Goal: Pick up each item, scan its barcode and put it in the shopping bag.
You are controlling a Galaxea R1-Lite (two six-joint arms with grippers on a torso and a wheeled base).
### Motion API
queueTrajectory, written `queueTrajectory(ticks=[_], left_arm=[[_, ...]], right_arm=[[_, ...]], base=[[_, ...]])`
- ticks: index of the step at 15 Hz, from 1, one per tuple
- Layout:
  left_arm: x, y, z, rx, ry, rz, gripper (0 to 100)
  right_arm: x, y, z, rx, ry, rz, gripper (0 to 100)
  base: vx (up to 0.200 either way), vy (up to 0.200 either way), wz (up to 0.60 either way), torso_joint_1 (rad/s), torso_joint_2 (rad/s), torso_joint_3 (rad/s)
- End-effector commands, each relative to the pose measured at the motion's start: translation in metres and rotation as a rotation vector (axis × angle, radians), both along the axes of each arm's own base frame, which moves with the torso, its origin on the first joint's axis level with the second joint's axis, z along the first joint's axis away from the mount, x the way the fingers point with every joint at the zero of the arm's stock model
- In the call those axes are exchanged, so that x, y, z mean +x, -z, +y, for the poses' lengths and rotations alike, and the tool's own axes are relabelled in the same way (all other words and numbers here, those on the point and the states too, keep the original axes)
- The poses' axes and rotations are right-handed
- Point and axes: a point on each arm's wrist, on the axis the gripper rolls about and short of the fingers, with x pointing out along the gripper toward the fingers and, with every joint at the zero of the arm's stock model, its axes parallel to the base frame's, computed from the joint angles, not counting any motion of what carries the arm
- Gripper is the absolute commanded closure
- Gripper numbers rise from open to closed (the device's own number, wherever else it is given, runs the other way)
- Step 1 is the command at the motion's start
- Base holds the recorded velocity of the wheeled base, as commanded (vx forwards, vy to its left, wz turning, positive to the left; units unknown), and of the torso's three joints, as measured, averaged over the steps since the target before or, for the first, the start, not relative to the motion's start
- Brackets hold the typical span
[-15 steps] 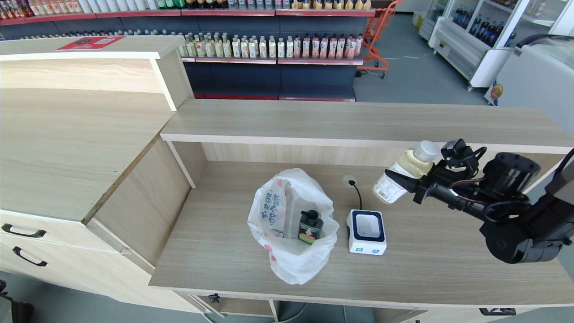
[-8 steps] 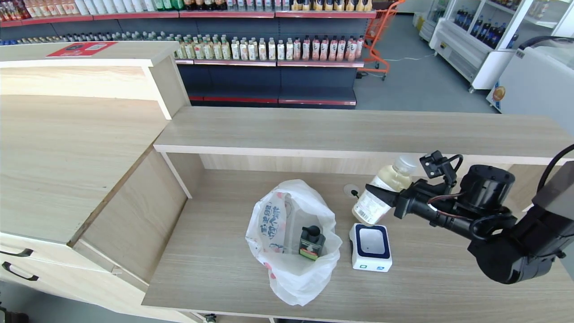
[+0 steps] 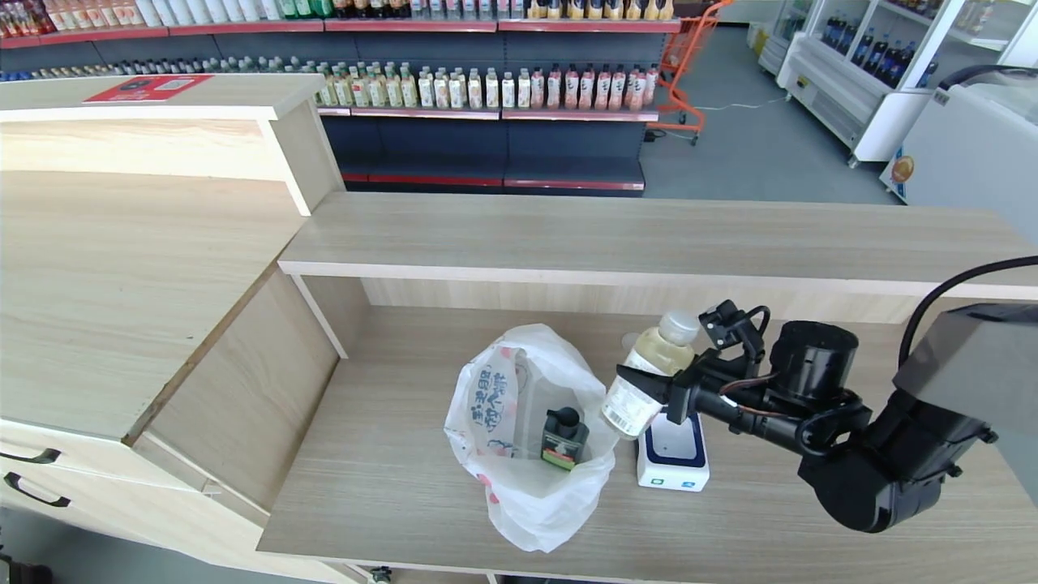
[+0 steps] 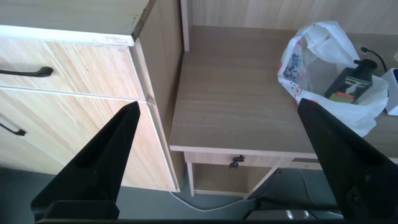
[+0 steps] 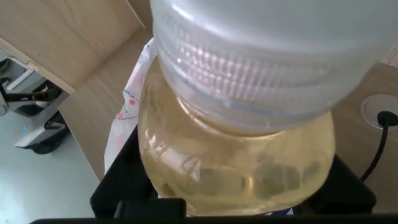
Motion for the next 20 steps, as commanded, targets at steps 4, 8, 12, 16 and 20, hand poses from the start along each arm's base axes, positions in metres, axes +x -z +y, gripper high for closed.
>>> queueTrajectory(ticks=[4, 8, 12, 16, 20], left_arm=[[0.000, 0.000, 0.000, 0.000, 0.000, -0.001, 0], [0.000, 0.000, 0.000, 0.000, 0.000, -0.001, 0], [0.000, 0.000, 0.000, 0.000, 0.000, -0.001, 0], [0.000, 0.000, 0.000, 0.000, 0.000, -0.001, 0], [0.000, 0.000, 0.000, 0.000, 0.000, -0.001, 0]], right_arm=[[0.040, 0.040, 0.024, -0.066, 0.023, -0.047, 100], [0.053, 0.054, 0.030, -0.070, 0.024, -0.053, 100], [0.070, 0.060, 0.051, -0.062, -0.010, -0.071, 100], [0.081, 0.066, 0.057, -0.060, -0.013, -0.085, 100], [0.089, 0.074, 0.066, -0.063, -0.030, -0.086, 100]], base=[[0.000, 0.000, 0.00, 0.000, 0.00, 0.000], [0.000, 0.000, 0.00, 0.000, 0.00, 0.000], [0.000, 0.000, 0.00, 0.000, 0.00, 0.000], [0.000, 0.000, 0.00, 0.000, 0.00, 0.000], [0.000, 0.000, 0.00, 0.000, 0.00, 0.000]])
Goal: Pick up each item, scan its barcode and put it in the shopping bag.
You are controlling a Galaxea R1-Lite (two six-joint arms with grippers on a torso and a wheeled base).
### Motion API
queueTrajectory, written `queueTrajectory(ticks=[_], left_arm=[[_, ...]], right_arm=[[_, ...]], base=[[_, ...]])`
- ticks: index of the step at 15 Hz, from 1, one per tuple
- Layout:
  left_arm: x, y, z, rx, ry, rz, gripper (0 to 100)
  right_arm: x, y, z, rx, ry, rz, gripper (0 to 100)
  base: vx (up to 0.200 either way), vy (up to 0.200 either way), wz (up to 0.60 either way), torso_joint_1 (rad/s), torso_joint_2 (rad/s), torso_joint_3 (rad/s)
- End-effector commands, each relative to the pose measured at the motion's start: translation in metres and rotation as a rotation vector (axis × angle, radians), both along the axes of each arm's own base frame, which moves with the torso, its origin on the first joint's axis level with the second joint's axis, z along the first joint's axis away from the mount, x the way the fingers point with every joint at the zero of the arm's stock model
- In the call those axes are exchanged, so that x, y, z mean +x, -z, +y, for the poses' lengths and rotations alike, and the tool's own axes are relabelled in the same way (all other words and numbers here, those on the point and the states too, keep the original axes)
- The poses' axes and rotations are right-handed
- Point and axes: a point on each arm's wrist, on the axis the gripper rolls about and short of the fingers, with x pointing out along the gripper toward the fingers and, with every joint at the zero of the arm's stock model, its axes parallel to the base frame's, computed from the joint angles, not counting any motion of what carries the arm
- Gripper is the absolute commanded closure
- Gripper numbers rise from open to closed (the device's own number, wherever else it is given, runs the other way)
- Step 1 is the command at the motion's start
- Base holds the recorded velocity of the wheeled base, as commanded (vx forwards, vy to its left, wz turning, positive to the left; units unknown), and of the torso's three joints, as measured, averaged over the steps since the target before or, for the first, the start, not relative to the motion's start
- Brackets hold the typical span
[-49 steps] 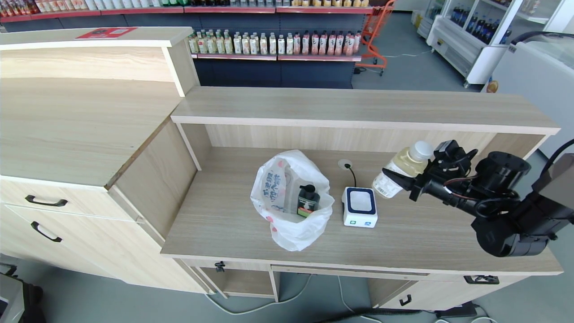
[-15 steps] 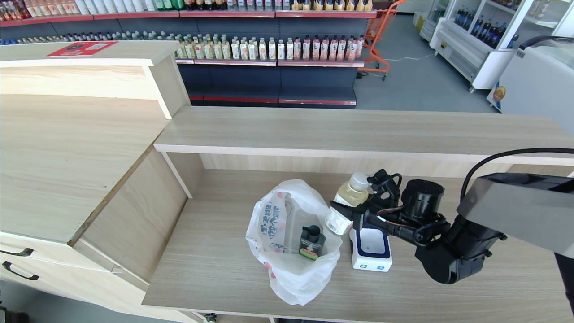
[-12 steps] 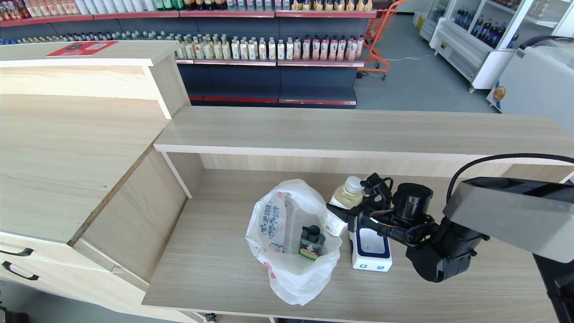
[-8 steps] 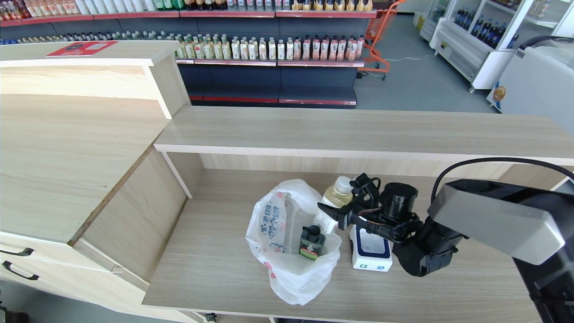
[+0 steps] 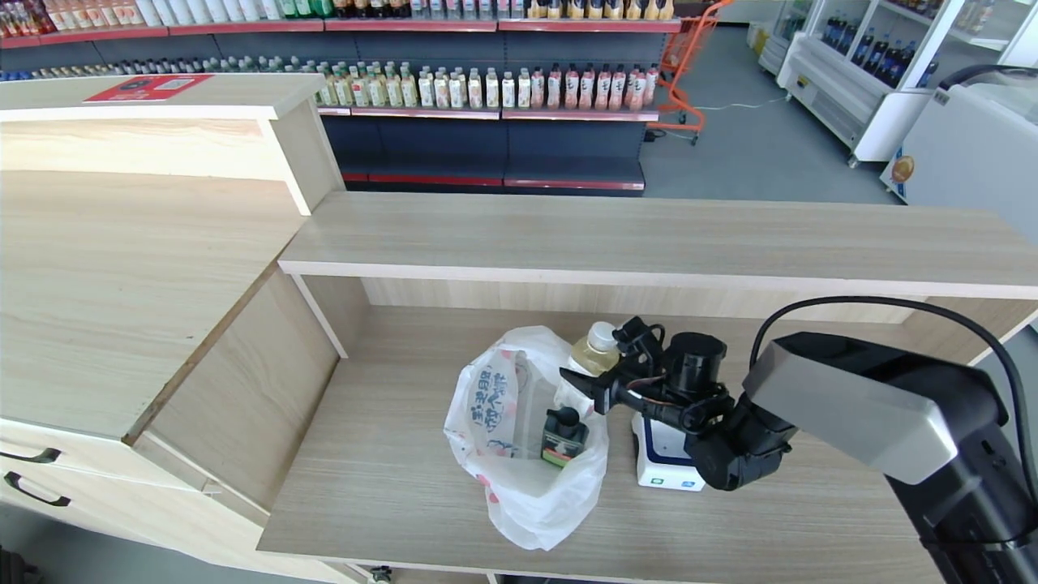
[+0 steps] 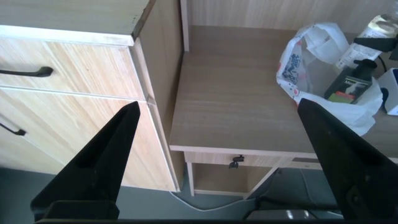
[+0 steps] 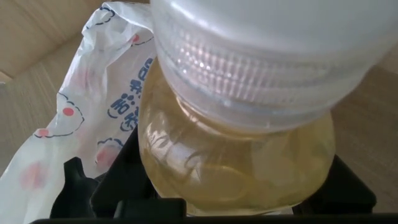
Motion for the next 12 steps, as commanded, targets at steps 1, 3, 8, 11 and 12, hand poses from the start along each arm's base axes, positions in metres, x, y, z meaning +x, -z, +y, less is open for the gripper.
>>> queueTrajectory(ticks=[1, 3, 8, 11, 12], left_arm=[[0.000, 0.000, 0.000, 0.000, 0.000, -0.001, 0], [0.000, 0.000, 0.000, 0.000, 0.000, -0.001, 0], [0.000, 0.000, 0.000, 0.000, 0.000, -0.001, 0], [0.000, 0.000, 0.000, 0.000, 0.000, -0.001, 0], [0.000, 0.000, 0.000, 0.000, 0.000, -0.001, 0]], right_arm=[[0.003, 0.009, 0.007, -0.002, -0.012, 0.007, 100], [0.001, 0.011, 0.011, -0.005, -0.022, 0.010, 100], [0.002, 0.022, 0.011, -0.068, -0.029, -0.031, 100], [0.002, 0.026, 0.011, -0.109, -0.030, -0.062, 100], [0.002, 0.025, 0.011, -0.108, -0.030, -0.065, 0]], base=[[0.000, 0.000, 0.00, 0.000, 0.00, 0.000], [0.000, 0.000, 0.00, 0.000, 0.00, 0.000], [0.000, 0.000, 0.00, 0.000, 0.00, 0.000], [0.000, 0.000, 0.00, 0.000, 0.00, 0.000], [0.000, 0.000, 0.00, 0.000, 0.00, 0.000]])
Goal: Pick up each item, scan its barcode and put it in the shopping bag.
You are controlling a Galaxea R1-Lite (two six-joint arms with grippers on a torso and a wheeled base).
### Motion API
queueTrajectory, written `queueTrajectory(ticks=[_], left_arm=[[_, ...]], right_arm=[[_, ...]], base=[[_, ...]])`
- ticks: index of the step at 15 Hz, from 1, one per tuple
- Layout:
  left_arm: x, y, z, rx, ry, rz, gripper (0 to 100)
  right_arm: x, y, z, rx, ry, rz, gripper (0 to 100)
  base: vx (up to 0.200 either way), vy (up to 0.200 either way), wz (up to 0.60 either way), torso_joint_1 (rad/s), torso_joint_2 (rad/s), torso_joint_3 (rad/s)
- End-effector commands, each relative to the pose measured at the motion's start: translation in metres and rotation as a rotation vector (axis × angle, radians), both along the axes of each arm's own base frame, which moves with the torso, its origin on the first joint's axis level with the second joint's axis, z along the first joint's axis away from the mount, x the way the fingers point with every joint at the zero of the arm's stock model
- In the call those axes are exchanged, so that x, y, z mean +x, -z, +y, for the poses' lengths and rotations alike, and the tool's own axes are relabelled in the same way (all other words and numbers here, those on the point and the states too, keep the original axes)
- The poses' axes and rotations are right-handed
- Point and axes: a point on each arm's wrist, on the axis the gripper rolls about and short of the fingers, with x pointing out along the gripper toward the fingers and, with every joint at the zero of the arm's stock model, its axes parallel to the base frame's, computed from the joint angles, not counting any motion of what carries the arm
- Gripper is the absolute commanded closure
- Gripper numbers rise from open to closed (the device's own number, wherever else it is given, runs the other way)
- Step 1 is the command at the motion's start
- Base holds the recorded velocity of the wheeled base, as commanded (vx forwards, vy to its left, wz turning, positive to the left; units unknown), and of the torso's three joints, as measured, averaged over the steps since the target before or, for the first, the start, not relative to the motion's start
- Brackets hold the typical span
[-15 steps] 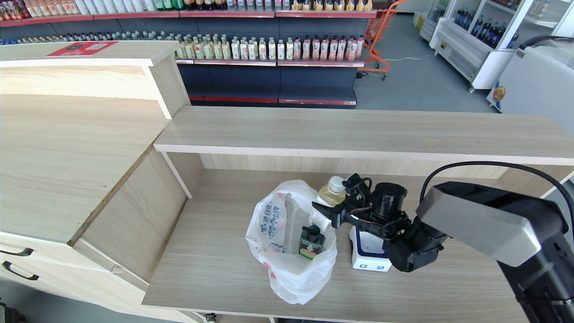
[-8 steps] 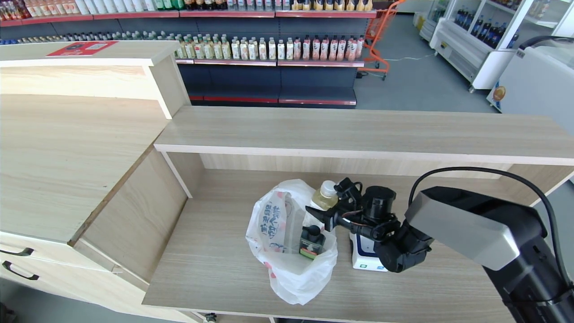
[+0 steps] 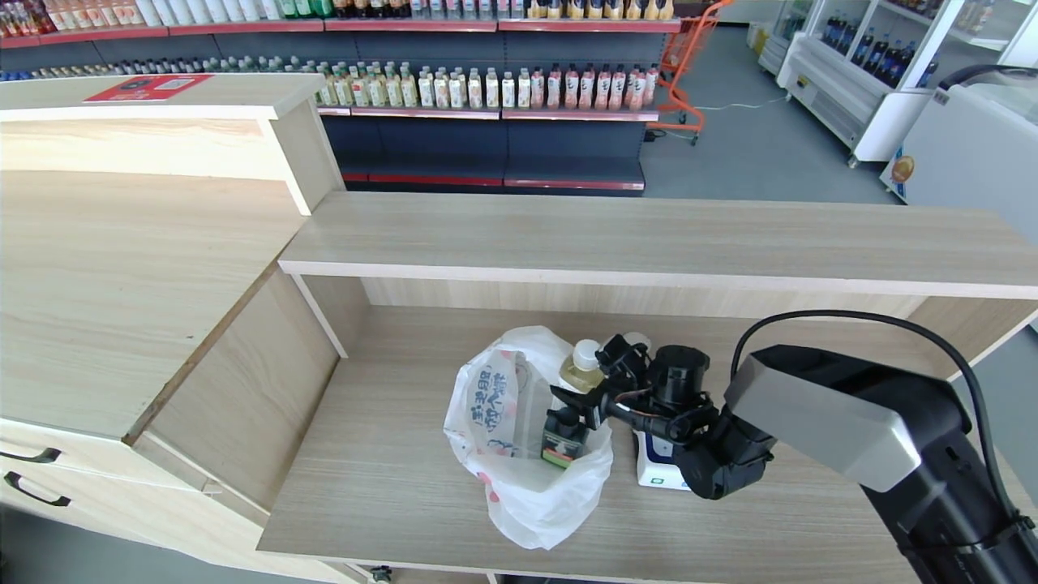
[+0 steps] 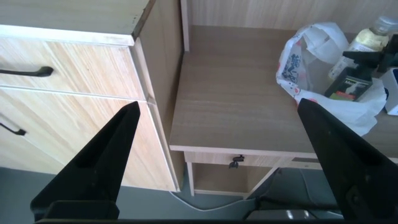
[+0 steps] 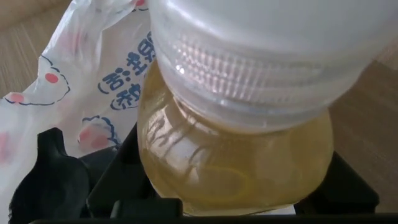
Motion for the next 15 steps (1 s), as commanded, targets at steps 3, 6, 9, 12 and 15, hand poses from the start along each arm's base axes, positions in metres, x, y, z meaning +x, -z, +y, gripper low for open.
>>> queueTrajectory(ticks=[3, 6, 9, 12, 15], left_arm=[[0.000, 0.000, 0.000, 0.000, 0.000, -0.001, 0], [0.000, 0.000, 0.000, 0.000, 0.000, -0.001, 0], [0.000, 0.000, 0.000, 0.000, 0.000, -0.001, 0], [0.000, 0.000, 0.000, 0.000, 0.000, -0.001, 0], [0.000, 0.000, 0.000, 0.000, 0.000, -0.001, 0]], right_arm=[[0.000, -0.004, -0.001, 0.018, 0.001, 0.012, 0], [-0.003, -0.038, -0.004, 0.165, 0.019, 0.093, 0], [-0.007, -0.074, -0.035, 0.243, 0.082, 0.157, 0], [-0.041, -0.126, -0.066, 0.333, 0.132, 0.207, 0], [-0.146, -0.184, -0.123, 0.319, 0.232, 0.282, 0]], base=[[0.000, 0.000, 0.00, 0.000, 0.00, 0.000], [0.000, 0.000, 0.00, 0.000, 0.00, 0.000], [0.000, 0.000, 0.00, 0.000, 0.00, 0.000], [0.000, 0.000, 0.00, 0.000, 0.00, 0.000], [0.000, 0.000, 0.00, 0.000, 0.00, 0.000]])
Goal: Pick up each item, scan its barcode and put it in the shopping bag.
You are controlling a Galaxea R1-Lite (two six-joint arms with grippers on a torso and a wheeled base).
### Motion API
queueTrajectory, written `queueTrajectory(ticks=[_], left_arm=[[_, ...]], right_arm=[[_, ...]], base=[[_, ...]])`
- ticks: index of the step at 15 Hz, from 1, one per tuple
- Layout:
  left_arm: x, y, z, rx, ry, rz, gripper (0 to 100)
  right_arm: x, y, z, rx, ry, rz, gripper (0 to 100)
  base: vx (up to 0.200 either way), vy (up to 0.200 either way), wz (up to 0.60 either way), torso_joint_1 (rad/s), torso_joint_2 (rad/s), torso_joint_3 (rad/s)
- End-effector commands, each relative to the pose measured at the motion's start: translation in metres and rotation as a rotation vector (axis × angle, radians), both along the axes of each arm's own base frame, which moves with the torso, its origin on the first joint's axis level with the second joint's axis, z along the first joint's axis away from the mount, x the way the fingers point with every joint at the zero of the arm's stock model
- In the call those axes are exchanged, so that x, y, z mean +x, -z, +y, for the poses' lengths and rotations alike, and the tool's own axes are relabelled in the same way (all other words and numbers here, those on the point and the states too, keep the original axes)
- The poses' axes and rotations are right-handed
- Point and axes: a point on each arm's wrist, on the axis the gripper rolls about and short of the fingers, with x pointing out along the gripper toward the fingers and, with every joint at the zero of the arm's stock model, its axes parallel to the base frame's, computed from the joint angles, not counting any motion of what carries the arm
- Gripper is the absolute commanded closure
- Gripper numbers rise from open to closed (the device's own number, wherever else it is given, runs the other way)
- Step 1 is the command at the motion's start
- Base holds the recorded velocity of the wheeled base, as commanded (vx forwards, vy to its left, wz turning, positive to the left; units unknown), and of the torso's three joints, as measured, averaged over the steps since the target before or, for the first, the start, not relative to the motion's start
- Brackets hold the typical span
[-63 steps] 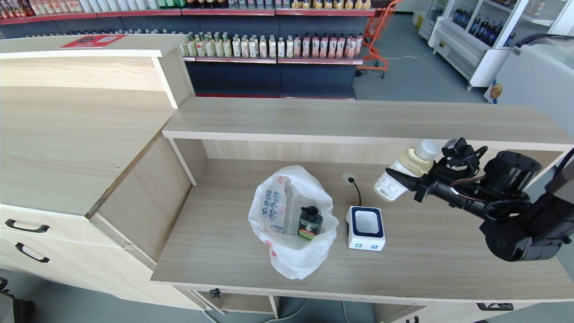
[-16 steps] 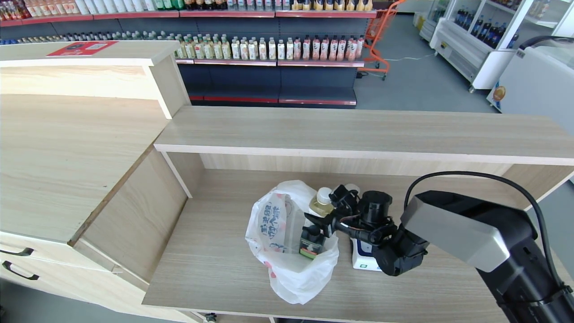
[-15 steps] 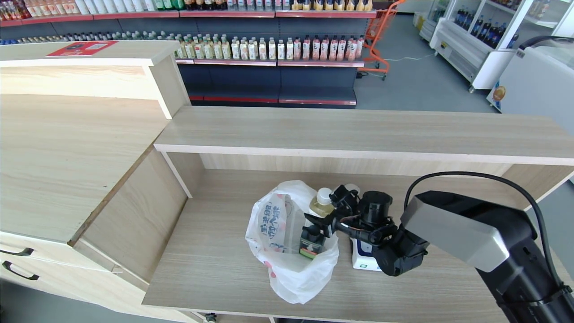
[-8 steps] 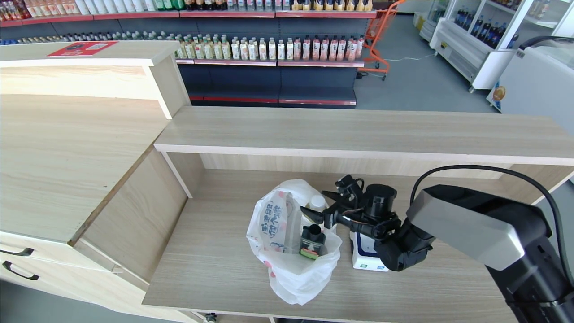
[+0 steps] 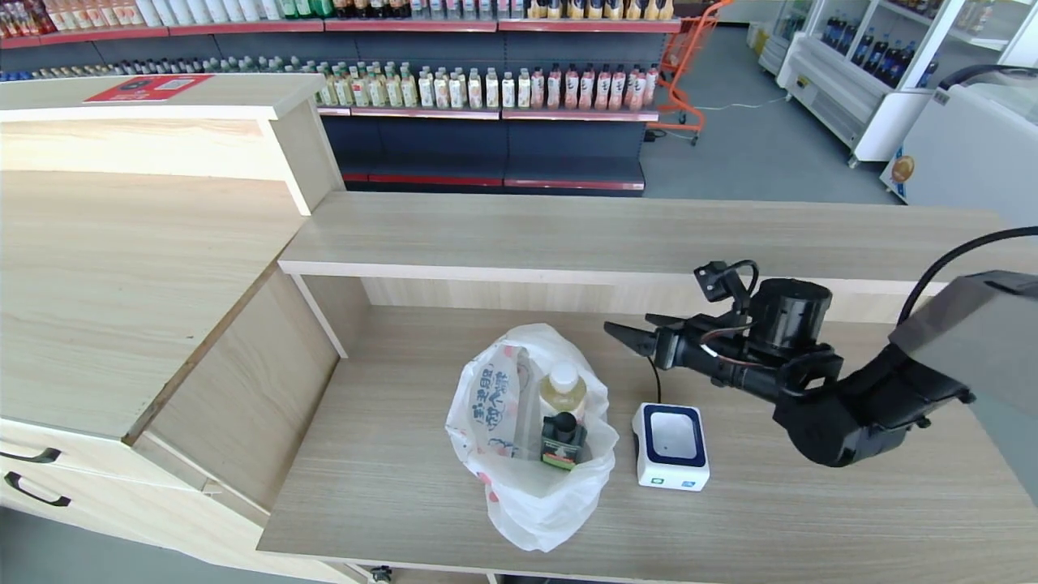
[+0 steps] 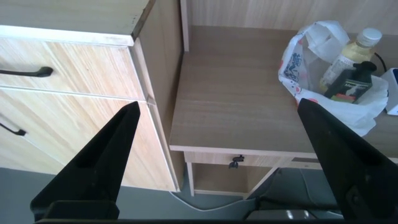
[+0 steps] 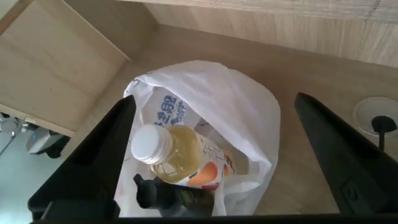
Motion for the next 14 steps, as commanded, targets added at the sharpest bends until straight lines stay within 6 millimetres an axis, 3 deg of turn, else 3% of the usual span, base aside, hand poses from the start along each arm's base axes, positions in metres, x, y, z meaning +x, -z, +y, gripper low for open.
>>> queueTrajectory(ticks=[1, 3, 5, 8, 9, 11, 14], left_arm=[[0.000, 0.000, 0.000, 0.000, 0.000, -0.001, 0], [0.000, 0.000, 0.000, 0.000, 0.000, -0.001, 0], [0.000, 0.000, 0.000, 0.000, 0.000, -0.001, 0], [0.000, 0.000, 0.000, 0.000, 0.000, -0.001, 0], [0.000, 0.000, 0.000, 0.000, 0.000, -0.001, 0], [0.000, 0.000, 0.000, 0.000, 0.000, -0.001, 0], [0.000, 0.000, 0.000, 0.000, 0.000, -0.001, 0]], right_arm=[[-0.141, -0.070, -0.071, 0.007, 0.125, 0.037, 0], [-0.213, -0.061, -0.097, -0.027, 0.282, 0.029, 0], [-0.290, -0.032, -0.108, -0.091, 0.410, -0.002, 0], [-0.365, 0.014, -0.116, -0.143, 0.616, 0.000, 0], [-0.378, 0.026, -0.115, -0.140, 0.639, -0.022, 0], [-0.391, 0.029, -0.116, -0.116, 0.626, -0.141, 0], [-0.391, 0.026, -0.117, -0.136, 0.693, -0.198, 0]], base=[[0.000, 0.000, 0.00, 0.000, 0.00, 0.000], [0.000, 0.000, 0.00, 0.000, 0.00, 0.000], [0.000, 0.000, 0.00, 0.000, 0.00, 0.000], [0.000, 0.000, 0.00, 0.000, 0.00, 0.000], [0.000, 0.000, 0.00, 0.000, 0.00, 0.000], [0.000, 0.000, 0.00, 0.000, 0.00, 0.000], [0.000, 0.000, 0.00, 0.000, 0.00, 0.000]])
